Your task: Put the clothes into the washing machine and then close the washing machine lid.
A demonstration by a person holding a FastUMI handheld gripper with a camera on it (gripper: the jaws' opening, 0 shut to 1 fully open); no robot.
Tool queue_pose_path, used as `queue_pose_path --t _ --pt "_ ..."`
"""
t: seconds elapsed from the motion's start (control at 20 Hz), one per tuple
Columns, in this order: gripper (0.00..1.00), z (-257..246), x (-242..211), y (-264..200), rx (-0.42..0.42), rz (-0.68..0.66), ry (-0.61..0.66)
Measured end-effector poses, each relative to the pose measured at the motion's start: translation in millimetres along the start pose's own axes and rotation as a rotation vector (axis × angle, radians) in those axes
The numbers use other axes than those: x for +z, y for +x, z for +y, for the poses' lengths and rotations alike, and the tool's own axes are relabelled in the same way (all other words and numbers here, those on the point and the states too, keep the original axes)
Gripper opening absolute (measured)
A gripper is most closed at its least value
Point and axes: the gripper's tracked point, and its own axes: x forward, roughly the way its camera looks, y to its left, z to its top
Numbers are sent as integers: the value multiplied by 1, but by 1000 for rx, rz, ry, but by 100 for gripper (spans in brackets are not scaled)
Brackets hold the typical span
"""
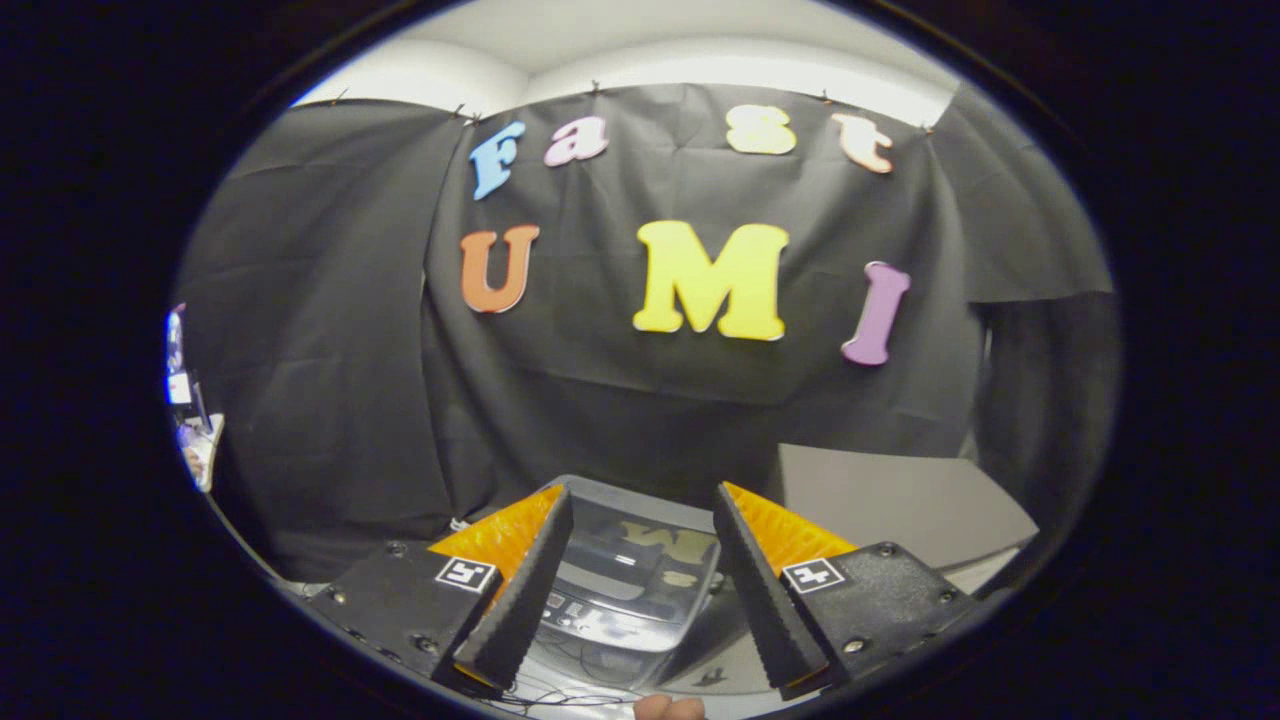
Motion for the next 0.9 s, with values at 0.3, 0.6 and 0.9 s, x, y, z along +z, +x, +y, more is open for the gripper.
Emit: queue_pose_path --t 0.3,0.6,0.9 --pt "90 -36 20 -111 -123 -58 13" --pt "90 -49 9 -142 -102 -60 5" --pt "90 -71 -4 -149 -105 -42 31"
